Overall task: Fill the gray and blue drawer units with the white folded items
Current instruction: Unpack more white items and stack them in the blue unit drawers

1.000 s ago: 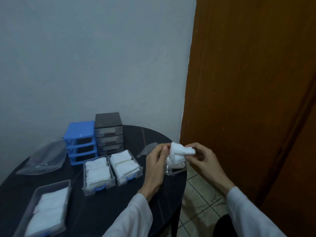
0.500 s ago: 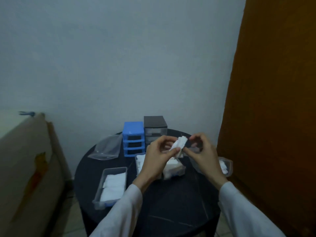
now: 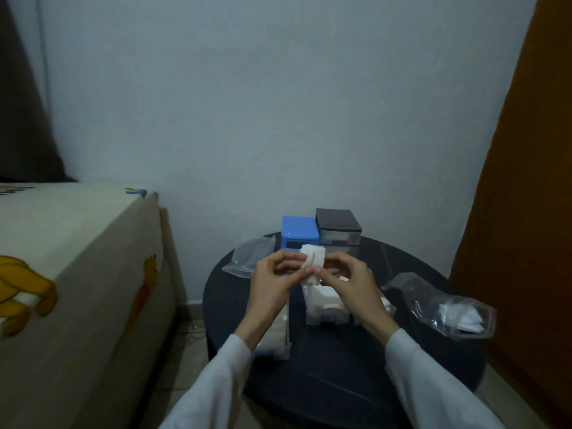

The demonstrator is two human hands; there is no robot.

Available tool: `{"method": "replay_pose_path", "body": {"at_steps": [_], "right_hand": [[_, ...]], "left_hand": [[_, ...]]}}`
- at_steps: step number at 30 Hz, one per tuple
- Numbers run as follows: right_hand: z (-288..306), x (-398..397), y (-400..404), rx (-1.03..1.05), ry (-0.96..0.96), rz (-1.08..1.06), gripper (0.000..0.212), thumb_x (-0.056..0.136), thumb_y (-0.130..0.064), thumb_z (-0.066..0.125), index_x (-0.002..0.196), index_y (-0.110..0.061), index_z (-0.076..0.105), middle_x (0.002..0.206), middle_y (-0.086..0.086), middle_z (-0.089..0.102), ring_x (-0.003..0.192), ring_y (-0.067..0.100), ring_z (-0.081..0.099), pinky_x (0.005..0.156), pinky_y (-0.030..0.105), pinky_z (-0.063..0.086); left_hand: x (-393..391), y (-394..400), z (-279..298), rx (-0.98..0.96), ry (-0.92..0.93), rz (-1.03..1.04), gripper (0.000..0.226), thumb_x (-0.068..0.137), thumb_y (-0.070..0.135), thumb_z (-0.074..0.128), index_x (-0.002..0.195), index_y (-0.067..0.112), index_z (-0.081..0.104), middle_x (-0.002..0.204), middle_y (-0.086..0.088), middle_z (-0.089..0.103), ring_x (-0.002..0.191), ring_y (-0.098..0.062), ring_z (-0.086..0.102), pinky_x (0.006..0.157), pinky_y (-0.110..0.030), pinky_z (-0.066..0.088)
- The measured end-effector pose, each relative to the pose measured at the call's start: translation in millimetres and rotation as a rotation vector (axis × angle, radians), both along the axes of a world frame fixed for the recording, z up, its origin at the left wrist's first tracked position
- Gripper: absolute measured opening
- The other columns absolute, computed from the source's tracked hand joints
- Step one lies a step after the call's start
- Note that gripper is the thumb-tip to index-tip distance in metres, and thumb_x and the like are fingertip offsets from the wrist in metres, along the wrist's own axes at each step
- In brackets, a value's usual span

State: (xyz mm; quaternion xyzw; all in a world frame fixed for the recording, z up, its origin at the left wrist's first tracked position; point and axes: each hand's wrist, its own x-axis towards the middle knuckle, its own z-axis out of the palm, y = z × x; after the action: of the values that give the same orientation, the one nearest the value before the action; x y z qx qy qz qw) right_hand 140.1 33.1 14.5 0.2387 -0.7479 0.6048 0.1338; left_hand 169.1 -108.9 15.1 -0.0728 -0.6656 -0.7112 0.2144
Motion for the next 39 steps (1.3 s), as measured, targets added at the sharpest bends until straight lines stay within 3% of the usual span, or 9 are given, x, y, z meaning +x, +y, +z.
{"method": "replay_pose_path", "body": {"at_steps": [8, 12, 16, 23, 29, 32, 35, 39], "right_hand": [[-9.6, -8.1, -26.7, 0.07, 0.028, -0.008, 0.006, 0.083, -0.013, 0.068, 0.089, -0.015, 0.068, 0.083, -0.002, 0.07, 0.077, 0.009, 0.066, 0.071, 0.023, 0.055], [-11.6, -8.4, -38.4, 0.041, -0.038, 0.062, 0.005, 0.084, -0.015, 0.066, 0.089, -0.018, 0.067, 0.084, -0.002, 0.07, 0.078, 0.007, 0.067, 0.071, 0.023, 0.055], [-11.5, -6.5, -50.2, 0.041, -0.07, 0.115, 0.006, 0.084, -0.017, 0.066, 0.09, -0.018, 0.066, 0.084, -0.004, 0.069, 0.076, 0.0, 0.065, 0.065, 0.014, 0.052], [-16.7, -14.4, -63.6, 0.094, -0.079, 0.077, 0.013, 0.085, -0.004, 0.062, 0.088, -0.016, 0.066, 0.081, -0.003, 0.067, 0.077, 0.008, 0.064, 0.069, 0.014, 0.053], [-28.0, -31.1, -68.9, 0.185, -0.127, 0.04, 0.017, 0.094, -0.007, 0.045, 0.083, -0.008, 0.058, 0.078, -0.001, 0.055, 0.075, 0.012, 0.049, 0.058, 0.006, 0.036], [-33.2, -41.6, -68.1, 0.323, -0.124, 0.057, 0.016, 0.093, -0.005, 0.044, 0.088, -0.003, 0.059, 0.08, 0.0, 0.054, 0.078, 0.013, 0.048, 0.059, 0.006, 0.034], [-34.9, -49.2, -65.0, 0.518, -0.105, 0.213, 0.013, 0.093, -0.008, 0.05, 0.096, -0.016, 0.06, 0.084, -0.004, 0.06, 0.079, 0.01, 0.054, 0.067, 0.009, 0.04], [-36.1, -59.1, -63.3, 0.553, -0.157, 0.336, 0.01, 0.092, -0.009, 0.053, 0.097, -0.017, 0.057, 0.086, 0.008, 0.062, 0.078, 0.012, 0.056, 0.073, 0.023, 0.045]], "left_hand": [[5.4, -30.3, -7.4, -0.007, -0.056, 0.015, 0.019, 0.073, -0.001, 0.072, 0.085, 0.013, 0.067, 0.067, 0.0, 0.071, 0.069, -0.012, 0.069, 0.067, -0.02, 0.055], [6.2, -43.1, -11.8, 0.008, -0.073, 0.023, 0.019, 0.074, 0.001, 0.072, 0.088, 0.013, 0.067, 0.076, -0.01, 0.072, 0.075, -0.02, 0.07, 0.071, -0.026, 0.057], [6.0, -53.2, -16.7, 0.008, -0.09, 0.026, 0.034, 0.061, 0.023, 0.078, 0.091, 0.011, 0.067, 0.079, -0.011, 0.073, 0.08, -0.023, 0.071, 0.075, -0.028, 0.058], [-1.0, -69.9, -26.4, 0.002, -0.13, 0.014, 0.019, 0.072, 0.0, 0.072, 0.088, 0.009, 0.067, 0.078, -0.008, 0.073, 0.078, -0.018, 0.071, 0.073, -0.022, 0.056], [-6.0, -85.9, -34.6, -0.096, -0.152, 0.145, 0.015, 0.085, 0.006, 0.061, 0.099, 0.01, 0.064, 0.097, -0.005, 0.066, 0.09, -0.014, 0.064, 0.071, -0.017, 0.053], [-7.4, -96.3, -34.8, -0.103, -0.188, 0.216, 0.017, 0.089, 0.007, 0.057, 0.104, 0.012, 0.063, 0.103, -0.003, 0.063, 0.097, -0.016, 0.059, 0.075, -0.02, 0.05], [-9.2, -106.1, -35.7, -0.124, -0.214, 0.246, 0.023, 0.092, 0.009, 0.052, 0.114, 0.01, 0.06, 0.112, -0.005, 0.06, 0.103, -0.017, 0.058, 0.073, -0.017, 0.048], [-11.1, -114.0, -38.8, -0.137, -0.215, 0.27, 0.027, 0.092, 0.009, 0.052, 0.118, 0.009, 0.057, 0.116, -0.004, 0.057, 0.107, -0.017, 0.056, 0.071, -0.016, 0.049]]}}
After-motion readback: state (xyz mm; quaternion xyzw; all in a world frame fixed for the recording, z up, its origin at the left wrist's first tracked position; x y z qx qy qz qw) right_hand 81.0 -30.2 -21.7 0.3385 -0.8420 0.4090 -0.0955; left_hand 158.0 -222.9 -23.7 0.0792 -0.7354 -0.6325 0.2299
